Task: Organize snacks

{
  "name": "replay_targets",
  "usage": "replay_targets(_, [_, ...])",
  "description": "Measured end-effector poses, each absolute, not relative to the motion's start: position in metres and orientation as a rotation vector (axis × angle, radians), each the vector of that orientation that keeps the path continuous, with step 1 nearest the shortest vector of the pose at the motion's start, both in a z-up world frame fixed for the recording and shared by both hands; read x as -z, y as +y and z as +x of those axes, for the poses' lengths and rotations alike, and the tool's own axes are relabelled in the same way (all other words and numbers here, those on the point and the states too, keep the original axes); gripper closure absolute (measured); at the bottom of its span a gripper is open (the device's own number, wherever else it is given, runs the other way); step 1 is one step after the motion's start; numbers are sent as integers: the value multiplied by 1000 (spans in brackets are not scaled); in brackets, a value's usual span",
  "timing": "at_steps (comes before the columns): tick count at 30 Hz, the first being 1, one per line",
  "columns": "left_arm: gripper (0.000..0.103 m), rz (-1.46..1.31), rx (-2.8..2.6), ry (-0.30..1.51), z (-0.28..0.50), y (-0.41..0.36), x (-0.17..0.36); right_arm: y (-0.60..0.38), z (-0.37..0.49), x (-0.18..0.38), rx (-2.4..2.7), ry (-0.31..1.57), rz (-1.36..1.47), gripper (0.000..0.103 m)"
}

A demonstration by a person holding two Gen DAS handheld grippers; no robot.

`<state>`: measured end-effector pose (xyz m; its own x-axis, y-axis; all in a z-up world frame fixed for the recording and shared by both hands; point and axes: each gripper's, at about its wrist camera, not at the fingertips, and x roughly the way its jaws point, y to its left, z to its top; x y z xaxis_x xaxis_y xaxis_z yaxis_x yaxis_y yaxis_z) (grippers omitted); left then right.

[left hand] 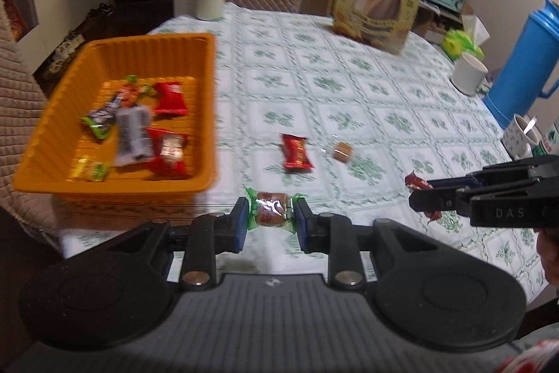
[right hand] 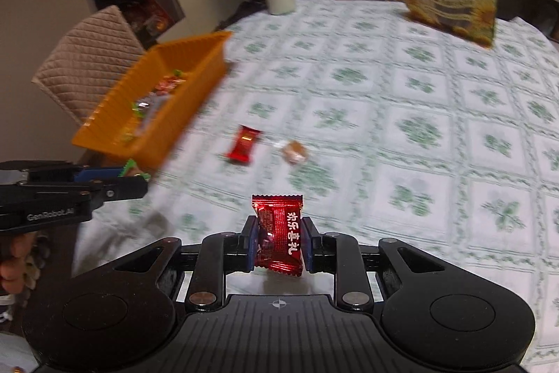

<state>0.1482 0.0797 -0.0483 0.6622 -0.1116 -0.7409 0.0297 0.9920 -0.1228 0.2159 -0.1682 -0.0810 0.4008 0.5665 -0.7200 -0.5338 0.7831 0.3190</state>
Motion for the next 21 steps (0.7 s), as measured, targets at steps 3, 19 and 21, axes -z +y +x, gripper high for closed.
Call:
replay_targets(3, [78,-118,50,829,141,99,39,-148,211,72,-738,919,41,78])
replay_targets(19, [78,-138,-77,804,148,210,17,-26,214,43,-870,843,17,78])
replay_targets(21, [78,-136,-76,807,154,220,18,-11,218,41,-867,839,14,78])
